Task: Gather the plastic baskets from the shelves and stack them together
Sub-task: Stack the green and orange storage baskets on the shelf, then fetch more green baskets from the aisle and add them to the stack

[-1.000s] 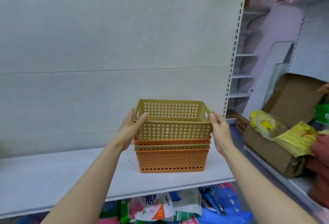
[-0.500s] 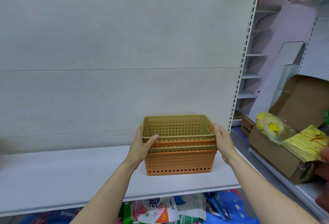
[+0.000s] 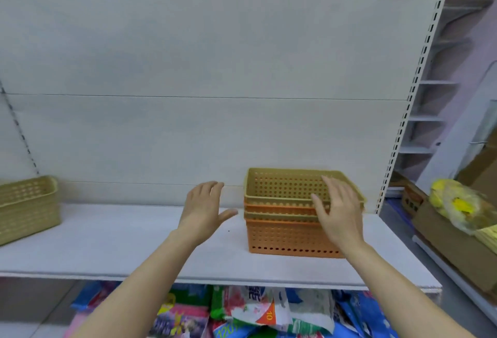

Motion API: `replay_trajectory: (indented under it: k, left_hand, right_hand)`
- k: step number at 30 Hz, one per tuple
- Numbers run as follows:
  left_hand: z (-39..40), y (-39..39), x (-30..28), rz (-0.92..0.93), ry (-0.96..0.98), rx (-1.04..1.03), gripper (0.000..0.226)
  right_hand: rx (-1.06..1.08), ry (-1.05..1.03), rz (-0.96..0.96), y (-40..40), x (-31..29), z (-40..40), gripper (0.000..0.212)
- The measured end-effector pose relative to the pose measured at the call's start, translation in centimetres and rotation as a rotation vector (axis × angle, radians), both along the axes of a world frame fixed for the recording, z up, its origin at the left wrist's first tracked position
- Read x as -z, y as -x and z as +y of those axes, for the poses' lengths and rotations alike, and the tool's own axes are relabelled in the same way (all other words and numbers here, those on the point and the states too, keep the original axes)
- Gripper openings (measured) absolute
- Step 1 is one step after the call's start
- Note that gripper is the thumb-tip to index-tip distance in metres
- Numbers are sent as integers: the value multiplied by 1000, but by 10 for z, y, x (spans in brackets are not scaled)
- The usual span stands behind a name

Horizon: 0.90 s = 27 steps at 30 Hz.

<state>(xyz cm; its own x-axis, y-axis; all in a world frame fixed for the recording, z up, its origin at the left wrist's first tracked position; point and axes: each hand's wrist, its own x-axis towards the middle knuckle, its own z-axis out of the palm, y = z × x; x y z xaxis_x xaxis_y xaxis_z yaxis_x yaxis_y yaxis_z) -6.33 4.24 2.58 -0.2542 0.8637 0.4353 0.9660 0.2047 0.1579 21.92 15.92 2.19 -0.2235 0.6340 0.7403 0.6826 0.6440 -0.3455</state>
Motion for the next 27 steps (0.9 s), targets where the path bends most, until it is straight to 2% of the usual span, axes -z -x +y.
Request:
replay_trajectory:
  k: [3,11,21,27]
  left_hand:
    - [-32,20,-1,116,-88,-18,69]
    - [-146,104,-1,238,-86,-197,62]
    - [-289,213,8,223,-20,-386,58]
    - [-342,277,19,199,-34,-476,48]
  right_hand:
    - [-156,-39,-95,43,3,-29,52]
    - [-421,-79,-89,176,13,-126,49]
    - [-586,-26,-70,324,31,-244,47]
    - [-658,11,-96,399,39,-277,47]
